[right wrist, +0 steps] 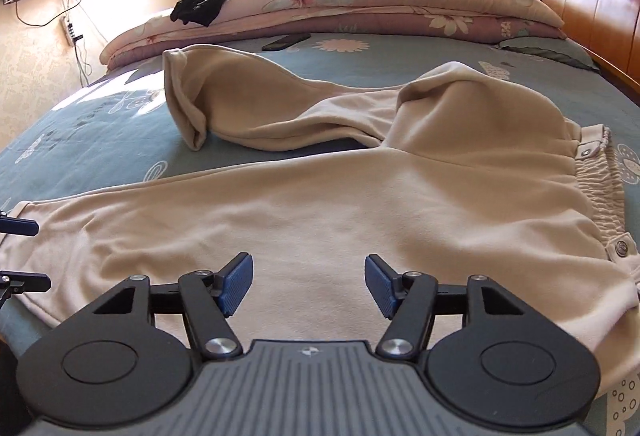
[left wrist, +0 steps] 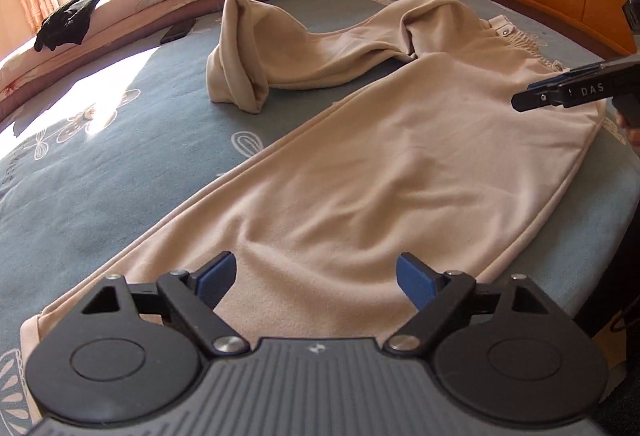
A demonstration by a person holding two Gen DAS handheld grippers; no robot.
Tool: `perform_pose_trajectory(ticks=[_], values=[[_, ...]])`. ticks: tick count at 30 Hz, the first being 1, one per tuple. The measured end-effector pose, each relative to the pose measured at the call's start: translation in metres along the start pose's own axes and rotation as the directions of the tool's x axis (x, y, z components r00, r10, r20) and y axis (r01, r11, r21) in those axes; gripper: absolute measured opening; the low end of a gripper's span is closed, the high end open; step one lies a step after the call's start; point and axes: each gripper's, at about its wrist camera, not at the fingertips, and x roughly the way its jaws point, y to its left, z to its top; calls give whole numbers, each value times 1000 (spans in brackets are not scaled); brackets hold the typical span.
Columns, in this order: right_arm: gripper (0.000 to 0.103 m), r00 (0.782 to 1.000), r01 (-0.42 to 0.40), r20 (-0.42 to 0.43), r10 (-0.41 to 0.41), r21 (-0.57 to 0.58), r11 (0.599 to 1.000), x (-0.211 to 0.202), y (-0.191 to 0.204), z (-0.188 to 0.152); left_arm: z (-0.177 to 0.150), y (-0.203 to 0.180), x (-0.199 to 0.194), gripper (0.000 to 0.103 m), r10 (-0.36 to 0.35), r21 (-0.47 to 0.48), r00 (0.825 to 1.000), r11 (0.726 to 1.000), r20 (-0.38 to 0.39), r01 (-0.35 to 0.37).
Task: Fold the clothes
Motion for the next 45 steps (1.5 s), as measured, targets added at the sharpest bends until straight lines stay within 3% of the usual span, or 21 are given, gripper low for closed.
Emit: perform_pose_trajectory(ticks=[5,11,14,17,20,24,28,29,31,33,35,37,39,41,43,45], values=[[67,994,21,-112,-3,157,987,15,-40,-31,-2,-18,35,87,-56,-39,994,998,-96,53],[67,999,4,-47,1,96,995,-19,-48,-64,-22,-18,18,90,-47,-134,998,990,-47,40],[66,999,-18,53,7,211,977,-43,-70,-63,-19,-22,9,90,-9,-155,999,988,-39,2],[66,980,48,167,-108,328,943,-67,-104,-61,-12,-29,1,90,45,-161,998,986,-33,-50],[66,969,74,173,-178,482,873,-69,-149,-62,-3,-37,-1,90,43,-165,999,985,-18,-45],[65,982,-105,184,-34,690,716,-45,-200,-76,12,-54,5,90,33,-153,999,988,-23,-36],[43,958,-282,260,122,772,570,-24,-220,-83,23,-67,3,90,21,-116,1000,993,-9,-22],[28,954,-296,274,125,779,553,-20,-223,-83,25,-69,3,91,27,-109,1000,994,-13,-28],[6,937,-338,327,120,772,538,-20,-232,-83,28,-73,3,91,39,-96,999,995,-19,-41],[5,913,-394,391,118,766,507,-23,-241,-85,30,-76,2,91,47,-85,999,995,-23,-49],[5,927,-354,363,93,767,535,-25,-241,-87,31,-79,1,91,47,-80,999,996,-27,-49],[5,971,-212,235,35,786,581,-26,-236,-90,33,-82,1,91,47,-74,998,996,-29,-49],[5,989,-125,149,8,794,595,-28,-233,-97,35,-85,1,91,50,-62,998,997,-31,-52],[6,996,-73,91,-2,805,589,-32,-233,-106,39,-89,2,91,43,-47,999,998,-28,-44],[8,991,-100,135,-19,811,577,-48,-235,-111,45,-94,2,91,36,-27,999,999,-19,-37],[14,983,-83,163,-82,801,593,-65,-233,-107,51,-101,2,91,19,-5,1000,1000,-5,-19]])
